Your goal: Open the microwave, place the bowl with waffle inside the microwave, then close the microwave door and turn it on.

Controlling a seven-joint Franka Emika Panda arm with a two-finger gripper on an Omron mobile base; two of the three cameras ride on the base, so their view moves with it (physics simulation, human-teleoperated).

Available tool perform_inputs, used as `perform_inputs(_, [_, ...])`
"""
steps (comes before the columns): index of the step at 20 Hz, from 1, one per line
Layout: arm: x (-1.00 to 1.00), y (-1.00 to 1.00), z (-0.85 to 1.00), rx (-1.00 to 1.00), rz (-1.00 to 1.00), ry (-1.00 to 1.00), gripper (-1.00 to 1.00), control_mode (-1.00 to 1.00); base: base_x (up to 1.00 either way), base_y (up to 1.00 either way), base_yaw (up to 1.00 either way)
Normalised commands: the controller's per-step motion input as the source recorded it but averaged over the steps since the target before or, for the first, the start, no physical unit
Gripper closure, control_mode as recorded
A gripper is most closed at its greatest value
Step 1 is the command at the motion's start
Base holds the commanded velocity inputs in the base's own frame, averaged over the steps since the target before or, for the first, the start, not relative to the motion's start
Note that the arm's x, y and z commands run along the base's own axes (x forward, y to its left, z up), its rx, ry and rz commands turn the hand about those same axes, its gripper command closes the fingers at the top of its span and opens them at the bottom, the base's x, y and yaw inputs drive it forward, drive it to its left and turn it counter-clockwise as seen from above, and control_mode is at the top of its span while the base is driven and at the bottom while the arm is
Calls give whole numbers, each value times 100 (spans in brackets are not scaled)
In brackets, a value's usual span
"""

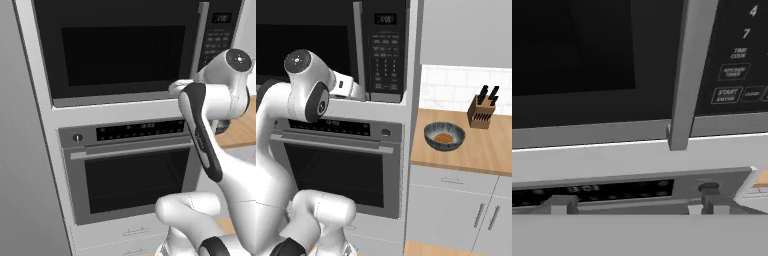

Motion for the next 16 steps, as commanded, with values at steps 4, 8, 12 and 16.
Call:
perform_inputs(4, [17, -18, 59, 2, -15, -6, -100, -100, 0, 0, 0])
perform_inputs(8, [13, -35, 46, 0, -6, 0, -100, -100, 0, 0, 0])
perform_inputs(12, [6, -29, 40, 0, 0, 0, -100, -100, 0, 0, 0])
perform_inputs(16, [17, -7, 22, 0, 0, -4, -100, -100, 0, 0, 0])
